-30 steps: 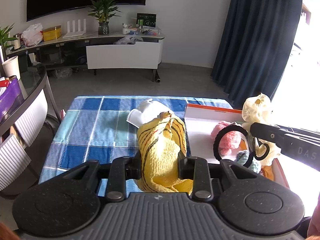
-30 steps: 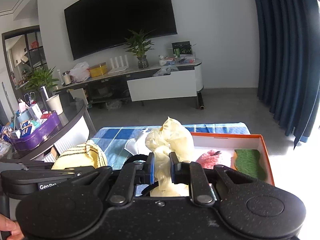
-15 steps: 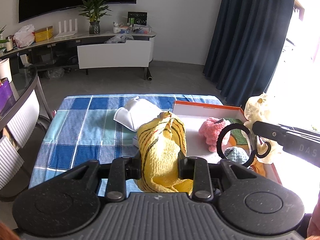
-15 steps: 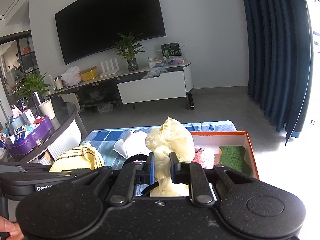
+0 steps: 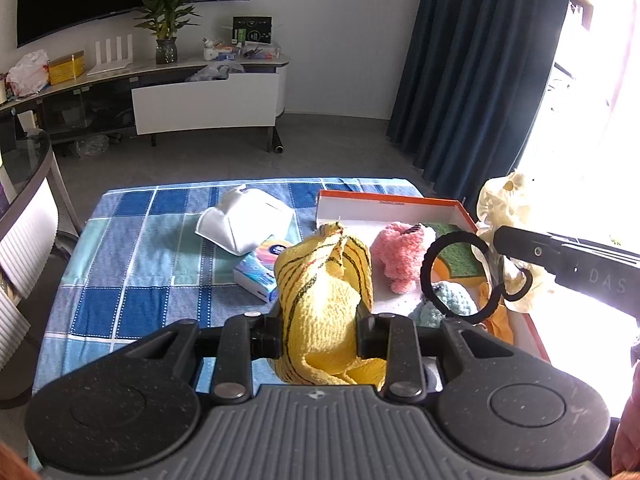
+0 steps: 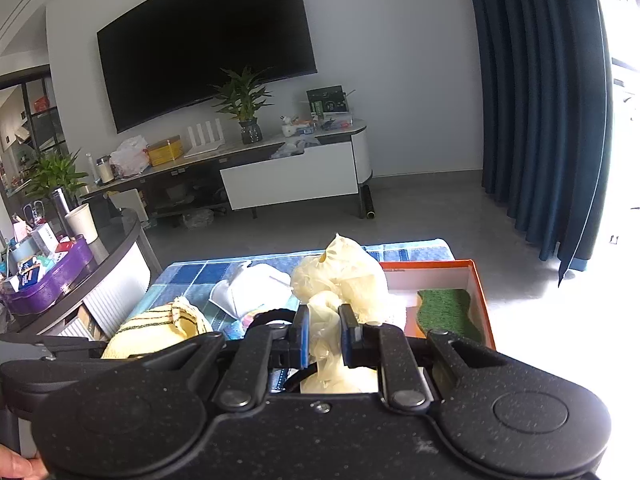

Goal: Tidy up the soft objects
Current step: 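Carry the yellow knit item and cream loofah over the white box with both tools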

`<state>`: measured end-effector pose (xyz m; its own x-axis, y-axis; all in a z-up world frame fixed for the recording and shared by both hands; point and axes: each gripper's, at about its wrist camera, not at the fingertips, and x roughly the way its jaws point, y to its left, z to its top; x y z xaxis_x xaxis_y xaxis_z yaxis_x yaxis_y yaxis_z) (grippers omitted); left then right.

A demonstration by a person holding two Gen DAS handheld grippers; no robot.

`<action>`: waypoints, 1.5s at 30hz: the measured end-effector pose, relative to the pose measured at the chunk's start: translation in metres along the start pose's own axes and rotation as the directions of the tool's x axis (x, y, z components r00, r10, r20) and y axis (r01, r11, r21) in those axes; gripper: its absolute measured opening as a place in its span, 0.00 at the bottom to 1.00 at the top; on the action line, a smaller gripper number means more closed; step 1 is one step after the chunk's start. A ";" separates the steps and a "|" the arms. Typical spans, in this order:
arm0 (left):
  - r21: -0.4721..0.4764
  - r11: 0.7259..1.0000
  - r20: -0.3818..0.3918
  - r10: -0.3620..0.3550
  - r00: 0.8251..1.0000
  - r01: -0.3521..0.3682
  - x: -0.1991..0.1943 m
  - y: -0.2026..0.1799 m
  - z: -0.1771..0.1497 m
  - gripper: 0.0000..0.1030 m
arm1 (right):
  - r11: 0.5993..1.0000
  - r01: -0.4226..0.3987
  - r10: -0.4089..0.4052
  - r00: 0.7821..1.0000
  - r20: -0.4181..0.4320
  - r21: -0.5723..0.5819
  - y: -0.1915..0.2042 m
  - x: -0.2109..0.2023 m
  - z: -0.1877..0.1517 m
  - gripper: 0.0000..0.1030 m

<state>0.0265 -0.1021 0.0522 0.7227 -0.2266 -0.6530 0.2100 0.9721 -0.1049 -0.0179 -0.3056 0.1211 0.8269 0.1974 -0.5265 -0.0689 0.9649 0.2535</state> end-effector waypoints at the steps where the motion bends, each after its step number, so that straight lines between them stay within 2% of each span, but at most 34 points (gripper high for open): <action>1: 0.001 1.000 -0.001 -0.003 1.000 0.003 0.000 -0.001 0.000 0.31 | 1.000 0.001 -0.001 1.000 0.000 0.000 0.000 0.000 0.000 0.18; 35: 0.044 0.998 -0.025 -0.053 0.998 0.054 0.021 -0.030 0.004 0.32 | 0.997 0.073 -0.073 0.997 0.013 0.040 -0.008 0.001 -0.004 0.19; 45: 0.059 0.995 -0.040 -0.072 0.997 0.075 0.030 -0.040 0.004 0.32 | 0.992 0.108 -0.108 0.994 0.012 0.063 -0.025 0.001 -0.004 0.19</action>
<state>0.0425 -0.1482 0.0397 0.6785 -0.2938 -0.6733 0.3019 0.9471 -0.1090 -0.0174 -0.3290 0.1108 0.8363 0.0894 -0.5410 0.0555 0.9677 0.2458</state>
